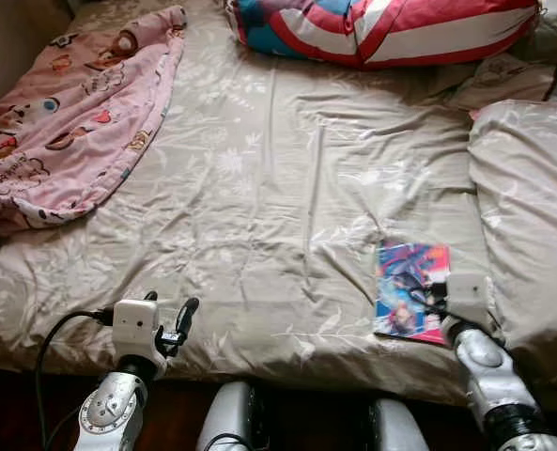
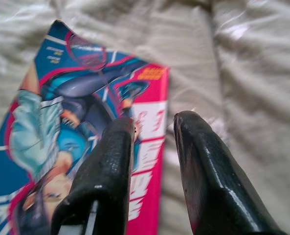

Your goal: Clean up the room

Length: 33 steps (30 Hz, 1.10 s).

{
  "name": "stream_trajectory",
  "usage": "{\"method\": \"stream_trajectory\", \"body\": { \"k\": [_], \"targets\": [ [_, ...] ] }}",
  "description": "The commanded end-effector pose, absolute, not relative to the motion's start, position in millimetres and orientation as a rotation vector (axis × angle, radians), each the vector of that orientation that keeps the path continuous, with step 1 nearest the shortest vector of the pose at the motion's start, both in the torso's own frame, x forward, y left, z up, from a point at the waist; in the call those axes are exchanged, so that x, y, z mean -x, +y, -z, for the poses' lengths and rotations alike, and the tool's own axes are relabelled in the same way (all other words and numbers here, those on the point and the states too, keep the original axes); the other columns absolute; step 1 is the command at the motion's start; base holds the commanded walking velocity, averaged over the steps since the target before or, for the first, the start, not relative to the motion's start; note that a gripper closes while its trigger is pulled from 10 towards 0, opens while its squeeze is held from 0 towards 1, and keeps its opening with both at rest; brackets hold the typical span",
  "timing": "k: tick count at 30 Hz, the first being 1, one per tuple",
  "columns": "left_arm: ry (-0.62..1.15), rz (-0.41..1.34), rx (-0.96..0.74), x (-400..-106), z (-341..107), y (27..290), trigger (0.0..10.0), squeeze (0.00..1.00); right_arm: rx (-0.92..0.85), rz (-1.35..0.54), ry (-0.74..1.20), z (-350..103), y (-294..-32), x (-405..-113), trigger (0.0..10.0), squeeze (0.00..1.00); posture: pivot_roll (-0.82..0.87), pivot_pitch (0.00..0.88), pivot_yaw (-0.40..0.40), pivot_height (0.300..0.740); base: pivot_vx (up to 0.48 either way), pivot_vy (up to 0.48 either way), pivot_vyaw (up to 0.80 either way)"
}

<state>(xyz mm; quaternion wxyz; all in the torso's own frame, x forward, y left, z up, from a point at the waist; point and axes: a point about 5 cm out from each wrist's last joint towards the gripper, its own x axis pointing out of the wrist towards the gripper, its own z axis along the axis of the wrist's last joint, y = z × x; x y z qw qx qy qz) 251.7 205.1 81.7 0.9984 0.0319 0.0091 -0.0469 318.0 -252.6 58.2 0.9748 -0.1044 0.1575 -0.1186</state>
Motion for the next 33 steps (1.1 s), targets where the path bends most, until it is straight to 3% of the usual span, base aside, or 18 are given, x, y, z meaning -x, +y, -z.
{"method": "stream_trajectory", "body": {
  "k": [1, 5, 11, 18, 27, 33],
  "targets": [
    [0.05, 0.083, -0.065, -246.6, -75.6, 209.0, 10.0, 0.0, 0.204, 0.254, 0.358, -47.8, -253.7, -311.5, 10.0, 0.0, 0.05, 0.284, 0.118, 0.651, 0.0, 0.0, 0.0],
    [0.049, 0.082, -0.063, -246.6, -75.6, 208.8, 10.0, 0.0, 0.198, 0.274, 0.327, -54.1, -257.9, -313.8, 10.0, 0.0, 0.05, 0.284, 0.118, 0.651, 0.0, 0.0, 0.0],
    [0.05, 0.079, -0.057, -248.8, -73.8, 207.2, 10.0, 0.0, 0.108, 0.109, 0.299, -42.1, -221.6, -312.4, 10.0, 0.0, 0.04, 0.277, 0.102, 0.651, 0.0, 0.0, 0.0],
    [0.05, 0.071, -0.054, -252.7, -73.1, 208.9, 10.0, 0.0, 0.025, 0.059, 0.272, -32.1, -201.5, -302.4, 10.0, 0.0, 0.04, 0.272, 0.088, 0.661, 0.0, 0.0, 0.0],
    [0.215, -0.01, 0.063, -260.3, -37.1, 225.0, 10.0, 0.0, -0.051, 0.033, 0.317, -10.5, -194.6, -286.2, 10.0, 0.0, 0.02, 0.228, 0.071, 0.721, 0.0, 0.0, 0.0],
    [0.371, -0.037, 0.033, -253.8, -6.5, 233.9, 10.0, 0.0, -0.026, 0.026, 0.436, 13.4, -195.2, -267.8, 10.0, 0.0, 0.01, 0.185, 0.057, 0.74, 0.0, 0.0, 0.0]
  ]
}}
